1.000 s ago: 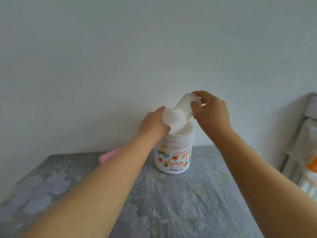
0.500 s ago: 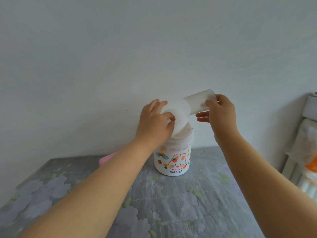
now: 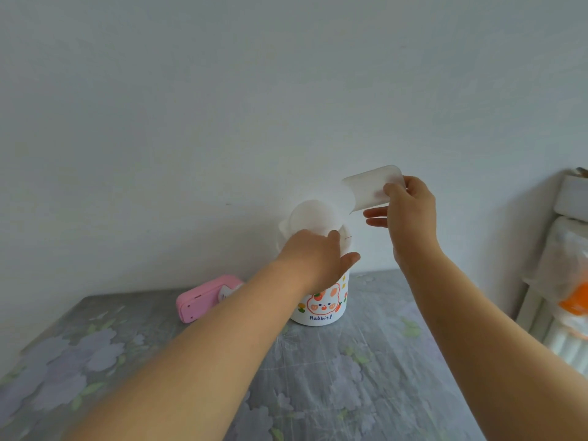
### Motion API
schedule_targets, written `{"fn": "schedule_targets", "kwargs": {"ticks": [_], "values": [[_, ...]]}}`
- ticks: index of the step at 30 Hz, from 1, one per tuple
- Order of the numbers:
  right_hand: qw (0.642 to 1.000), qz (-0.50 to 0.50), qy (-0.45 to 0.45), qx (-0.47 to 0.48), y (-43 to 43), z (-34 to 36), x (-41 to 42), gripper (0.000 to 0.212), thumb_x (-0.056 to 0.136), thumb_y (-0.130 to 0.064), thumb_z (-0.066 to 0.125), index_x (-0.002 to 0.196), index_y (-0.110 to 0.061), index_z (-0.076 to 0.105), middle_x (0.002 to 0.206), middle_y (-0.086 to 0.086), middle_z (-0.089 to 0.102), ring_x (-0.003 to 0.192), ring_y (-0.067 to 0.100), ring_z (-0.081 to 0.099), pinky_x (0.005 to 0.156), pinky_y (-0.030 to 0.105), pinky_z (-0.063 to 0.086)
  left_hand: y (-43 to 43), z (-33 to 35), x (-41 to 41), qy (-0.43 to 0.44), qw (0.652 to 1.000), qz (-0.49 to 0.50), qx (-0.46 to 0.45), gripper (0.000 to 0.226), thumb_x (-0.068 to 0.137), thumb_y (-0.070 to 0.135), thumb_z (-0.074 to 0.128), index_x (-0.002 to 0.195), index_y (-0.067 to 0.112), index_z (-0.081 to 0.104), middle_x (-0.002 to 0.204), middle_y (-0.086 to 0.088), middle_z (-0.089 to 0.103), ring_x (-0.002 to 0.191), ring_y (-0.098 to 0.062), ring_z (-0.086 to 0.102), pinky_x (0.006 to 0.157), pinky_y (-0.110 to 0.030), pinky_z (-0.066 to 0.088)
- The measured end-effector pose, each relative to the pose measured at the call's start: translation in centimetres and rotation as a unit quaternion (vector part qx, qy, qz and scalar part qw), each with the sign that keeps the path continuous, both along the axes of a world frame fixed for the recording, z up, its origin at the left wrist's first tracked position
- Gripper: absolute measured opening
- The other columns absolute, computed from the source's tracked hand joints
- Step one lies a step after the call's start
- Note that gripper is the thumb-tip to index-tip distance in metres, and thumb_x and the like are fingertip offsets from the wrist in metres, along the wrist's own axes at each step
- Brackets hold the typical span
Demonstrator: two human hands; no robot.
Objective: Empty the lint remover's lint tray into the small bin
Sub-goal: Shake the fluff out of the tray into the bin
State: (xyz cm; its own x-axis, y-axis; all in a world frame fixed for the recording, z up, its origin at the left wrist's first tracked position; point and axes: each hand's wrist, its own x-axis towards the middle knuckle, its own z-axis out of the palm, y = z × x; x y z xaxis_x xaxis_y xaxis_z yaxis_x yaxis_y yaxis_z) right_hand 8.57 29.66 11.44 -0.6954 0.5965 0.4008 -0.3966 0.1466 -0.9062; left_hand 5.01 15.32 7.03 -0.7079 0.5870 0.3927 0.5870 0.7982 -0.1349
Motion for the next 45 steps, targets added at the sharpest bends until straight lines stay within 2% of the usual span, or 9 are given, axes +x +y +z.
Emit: {"fn": "schedule_targets", "kwargs": {"ticks": [6,9,12,16,23,27,31,34,45], "values": [[1.000,-0.002,-0.001,0.001,0.4,0.0,0.1,0.025,0.088,-0.015,0.044,0.107,-0.011,0.060,0.098,0.005,0.066,0.061,0.025,0.071,0.061,0.039,0.062,-0.6,0.8,0.4,0.055,0.998,-0.010,0.003,0.064,0.092,0.062,0.025,0.121,0.012,0.052,0.102,-0.014,0.064,0.092,-0.030,0.059,0.067,-0.034,0.033],[1.000,0.001,0.004,-0.010,0.4,0.0,0.1,0.024,0.088,-0.015,0.044,0.106,-0.011,0.060,0.096,0.004,0.065,0.061,0.026,0.071,0.060,0.039,0.061,-1.3,1.8,0.6,0.117,0.989,-0.061,0.062,0.048,0.097,0.046,0.033,0.097,0.010,0.065,0.091,-0.010,0.065,0.090,-0.028,0.056,0.065,-0.034,0.034],[1.000,0.003,0.009,-0.025,0.2,0.0,0.1,0.023,0.089,-0.014,0.044,0.104,-0.010,0.059,0.097,0.006,0.064,0.061,0.027,0.069,0.060,0.039,0.061,-2.6,2.6,0.1,0.164,0.980,-0.049,0.104,0.028,0.093,0.025,0.042,0.097,0.010,0.065,0.097,-0.008,0.064,0.096,-0.028,0.051,0.074,-0.037,0.039],[1.000,0.007,0.006,-0.029,0.0,-0.3,-0.2,0.021,0.090,-0.014,0.043,0.104,-0.010,0.058,0.098,0.006,0.063,0.064,0.028,0.069,0.061,0.040,0.062,-4.3,1.9,-1.3,0.099,0.987,0.001,0.124,0.030,0.093,0.021,0.042,0.117,0.016,0.058,0.118,-0.004,0.062,0.113,-0.025,0.046,0.095,-0.037,0.035],[0.999,0.017,-0.029,-0.040,-0.2,-1.0,-0.7,0.023,0.091,-0.013,0.042,0.109,-0.008,0.056,0.102,0.006,0.062,0.075,0.028,0.069,0.076,0.044,0.060,-5.5,1.2,-1.8,-0.049,0.962,0.037,0.266,0.044,0.094,0.037,0.043,0.133,0.016,0.044,0.136,-0.007,0.053,0.123,-0.028,0.044,0.099,-0.042,0.039],[0.994,0.025,-0.091,-0.055,-0.3,-2.2,-1.3,0.022,0.093,-0.014,0.039,0.110,-0.010,0.052,0.102,0.005,0.061,0.102,0.032,0.067,0.092,0.051,0.054,-5.5,1.1,-1.3,-0.228,0.876,0.149,0.397,0.076,0.082,0.062,0.048,0.139,0.015,0.029,0.139,-0.013,0.044,0.117,-0.035,0.051,0.086,-0.041,0.047],[0.981,0.070,-0.130,-0.124,-0.7,-3.2,-1.7,0.023,0.096,-0.012,0.035,0.114,-0.010,0.047,0.103,0.010,0.063,0.099,0.030,0.068,0.089,0.053,0.056,-4.6,1.0,-0.9,-0.392,0.752,0.128,0.515,0.073,0.079,0.056,0.058,0.133,0.014,0.035,0.123,-0.008,0.048,0.101,-0.033,0.055,0.058,-0.046,0.061],[0.978,0.073,-0.129,-0.148,-0.6,-3.4,-1.8,0.020,0.096,-0.011,0.034,0.112,-0.011,0.046,0.101,0.013,0.064,0.097,0.030,0.068,0.082,0.050,0.058,-3.6,0.8,-1.1,-0.382,0.761,0.116,0.512,0.060,0.080,0.045,0.061,0.128,0.014,0.040,0.109,-0.004,0.050,0.096,-0.032,0.057,0.063,-0.049,0.062],[0.983,0.016,-0.121,-0.138,2.4,-3.2,-1.4,0.029,0.093,-0.012,0.037,0.119,-0.006,0.049,0.112,0.017,0.065,0.102,0.032,0.067,0.085,0.050,0.057,-0.1,0.6,-2.8,-0.380,0.771,0.022,0.510,0.038,0.094,0.029,0.048,0.132,0.030,0.049,0.122,-0.004,0.059,0.096,-0.030,0.062,0.082,-0.052,0.057]]}}
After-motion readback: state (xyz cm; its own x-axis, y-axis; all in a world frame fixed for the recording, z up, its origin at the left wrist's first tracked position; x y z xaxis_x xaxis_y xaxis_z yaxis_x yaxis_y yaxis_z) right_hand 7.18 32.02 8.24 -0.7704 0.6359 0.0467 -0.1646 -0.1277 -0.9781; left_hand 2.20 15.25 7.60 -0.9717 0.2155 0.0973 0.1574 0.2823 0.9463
